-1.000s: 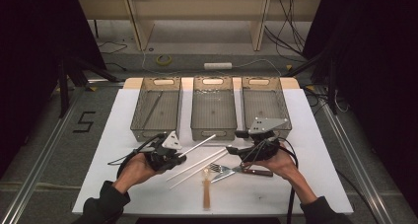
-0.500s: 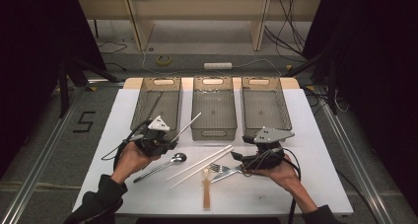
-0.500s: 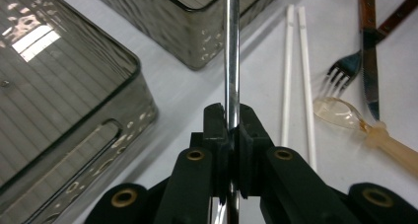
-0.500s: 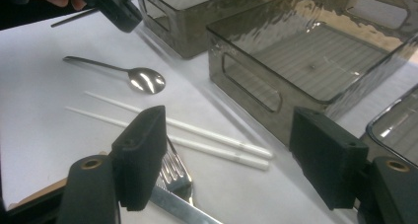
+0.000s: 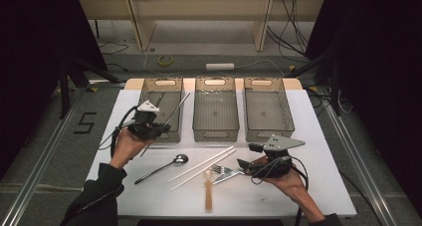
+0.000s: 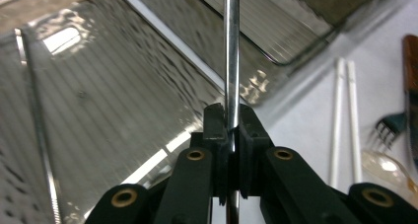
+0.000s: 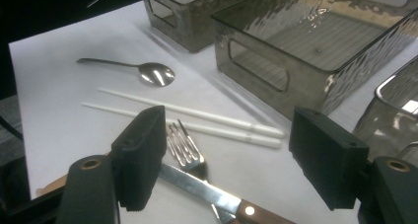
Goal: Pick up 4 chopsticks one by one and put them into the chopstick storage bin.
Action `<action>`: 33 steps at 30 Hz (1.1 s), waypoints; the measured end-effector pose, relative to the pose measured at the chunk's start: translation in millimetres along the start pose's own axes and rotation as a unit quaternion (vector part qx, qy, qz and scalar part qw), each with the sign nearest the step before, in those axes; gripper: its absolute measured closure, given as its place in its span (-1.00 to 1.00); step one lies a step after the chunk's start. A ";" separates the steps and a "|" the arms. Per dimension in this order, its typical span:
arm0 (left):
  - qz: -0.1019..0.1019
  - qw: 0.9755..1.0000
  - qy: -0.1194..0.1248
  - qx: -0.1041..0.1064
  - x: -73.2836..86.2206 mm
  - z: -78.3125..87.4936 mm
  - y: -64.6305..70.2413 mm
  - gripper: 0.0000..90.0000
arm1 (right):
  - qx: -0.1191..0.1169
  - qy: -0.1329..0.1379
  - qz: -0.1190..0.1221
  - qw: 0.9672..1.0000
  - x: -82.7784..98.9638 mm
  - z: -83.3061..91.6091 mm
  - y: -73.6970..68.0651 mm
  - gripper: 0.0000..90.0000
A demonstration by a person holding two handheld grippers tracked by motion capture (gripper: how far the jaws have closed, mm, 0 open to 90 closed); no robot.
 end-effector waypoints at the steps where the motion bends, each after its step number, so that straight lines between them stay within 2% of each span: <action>1: 0.005 1.000 0.005 -0.001 -2.2 1.2 -3.2 0.88 | 0.002 0.000 0.003 1.000 0.4 -0.1 -0.9 -0.32; 7: 0.015 0.999 0.030 -0.019 -19.6 8.4 -17.8 0.88 | -0.003 -0.002 0.006 1.000 2.7 1.0 -6.5 -0.35; 16: 0.029 0.997 0.050 -0.044 -42.0 11.3 -40.1 0.88 | -0.004 0.000 0.010 1.000 4.0 5.0 -12.0 -0.37; 24: 0.034 0.996 0.048 -0.063 -48.2 -0.3 -56.6 0.88 | -0.015 -0.002 0.012 1.000 4.5 4.8 -16.4 -0.38; 28: 0.030 0.995 0.041 -0.080 -48.3 -9.6 -68.1 0.88 | -0.022 -0.003 0.011 1.000 4.5 4.5 -18.2 -0.38; 33: 0.038 0.994 0.048 -0.088 -47.4 -17.3 -77.9 0.88 | -0.025 -0.005 0.011 1.000 5.3 3.4 -19.2 -0.38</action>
Point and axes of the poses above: each handheld gripper's, and its own axes: z roughly backward along the jaws, x roughly out of its underside, y roughly to its right, the point moved 4 cm from there along -z, roughly forward along the jaws, and after that the axes turned 12 degrees about x, right-handed, at the moved point
